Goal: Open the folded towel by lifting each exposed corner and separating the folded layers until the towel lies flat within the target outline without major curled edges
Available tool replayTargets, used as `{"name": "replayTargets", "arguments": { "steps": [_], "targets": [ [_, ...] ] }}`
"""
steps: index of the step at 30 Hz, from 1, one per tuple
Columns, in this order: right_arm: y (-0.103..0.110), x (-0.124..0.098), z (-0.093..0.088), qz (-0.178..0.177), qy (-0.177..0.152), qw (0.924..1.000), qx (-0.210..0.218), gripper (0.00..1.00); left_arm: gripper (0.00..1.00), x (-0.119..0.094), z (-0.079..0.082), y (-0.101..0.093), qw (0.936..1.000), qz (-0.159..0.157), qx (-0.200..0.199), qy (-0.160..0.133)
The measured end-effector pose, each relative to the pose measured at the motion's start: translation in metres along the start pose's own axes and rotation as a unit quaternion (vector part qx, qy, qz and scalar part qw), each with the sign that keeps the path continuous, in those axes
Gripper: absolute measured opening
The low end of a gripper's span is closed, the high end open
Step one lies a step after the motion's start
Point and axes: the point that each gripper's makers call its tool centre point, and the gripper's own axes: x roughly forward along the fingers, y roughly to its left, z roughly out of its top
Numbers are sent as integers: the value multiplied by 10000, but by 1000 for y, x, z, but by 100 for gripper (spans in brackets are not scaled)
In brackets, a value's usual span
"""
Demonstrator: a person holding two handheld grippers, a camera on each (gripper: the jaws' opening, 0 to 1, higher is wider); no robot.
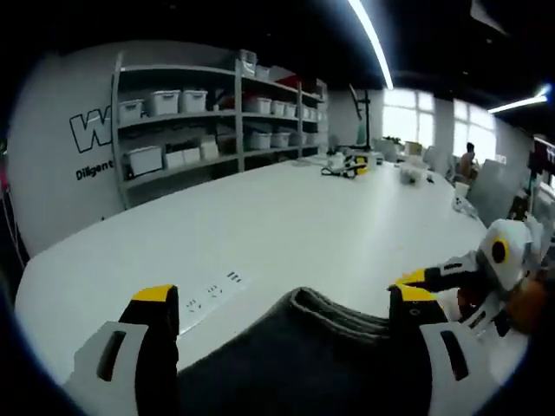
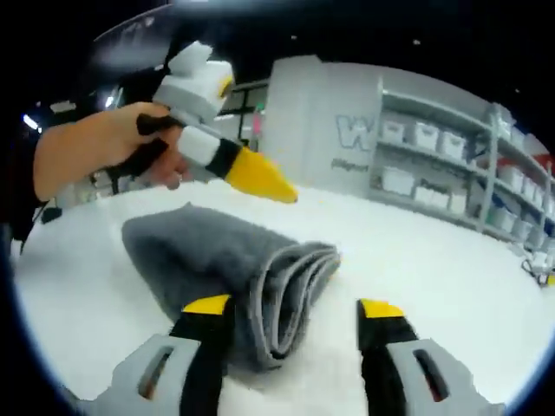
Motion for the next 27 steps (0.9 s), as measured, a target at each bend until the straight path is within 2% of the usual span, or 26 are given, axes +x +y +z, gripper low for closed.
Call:
{"name": "replayTargets", "arguments": {
  "steps": [1, 2, 3, 4, 5, 6, 7, 8, 10, 13, 14, 15, 17, 19, 20, 21, 24, 27],
  "targets": [
    [-3, 1, 9, -65, -251, 9997, 18, 99, 100, -6, -2, 5, 10000, 41, 4, -25],
    [-14, -4, 10, -366, -217, 9990, -164, 98, 100, -12, -4, 9, 10000, 70, 16, -46],
    [-20, -3, 13, -582, -269, 9976, -268, 100, 100, -16, -5, 12, 9999, 93, 18, -59],
    [-19, -1, 16, -524, -311, 9967, -532, 100, 100, -24, -4, 27, 9997, 169, -27, -151],
    [-16, -2, 16, -475, -303, 9968, -567, 100, 100, -29, -3, 31, 9995, 202, -35, -228],
    [-15, -2, 14, -456, -286, 9974, -480, 100, 100, -34, -2, 35, 9993, 246, -31, -290],
    [-19, -2, 12, -486, -269, 9984, -121, 100, 100, -49, 1, 47, 9978, 427, -53, -501],
    [-20, -3, 11, -454, -276, 9986, 63, 100, 100, -65, -3, 44, 9968, 546, -47, -589],
    [-27, -6, 8, -513, -237, 9978, 354, 100, 100, -93, -4, 58, 9934, 742, -204, -846],
    [-35, -10, 4, -512, -214, 9959, 711, 100, 100, -138, -20, 77, 9882, 1002, -456, -1067],
    [-39, -11, 5, -533, -250, 9953, 768, 100, 100, -142, -22, 78, 9879, 1020, -478, -1066],
    [-43, -13, 5, -548, -268, 9949, 800, 100, 100, -156, -30, 86, 9861, 1155, -544, -1060],
    [-45, -17, 7, -578, -294, 9943, 845, 100, 100, -178, -38, 93, 9840, 1372, -423, -1051],
    [-45, -20, 9, -605, -327, 9941, 842, 100, 100, -199, -42, 100, 9807, 1557, -405, -1114],
    [-44, -20, 9, -609, -329, 9941, 836, 100, 100, -201, -43, 101, 9807, 1549, -411, -1120],
    [-46, -22, 10, -669, -337, 9940, 798, 100, 100, -218, -45, 101, 9797, 1561, -426, -1187],
    [-45, -23, 9, -655, -312, 9941, 809, 100, 100, -242, -51, 105, 9765, 1620, -548, -1312],
    [-41, -25, 10, -625, -309, 9943, 812, 100, 100, -254, -63, 107, 9744, 1736, -558, -1316]
  ]
}}
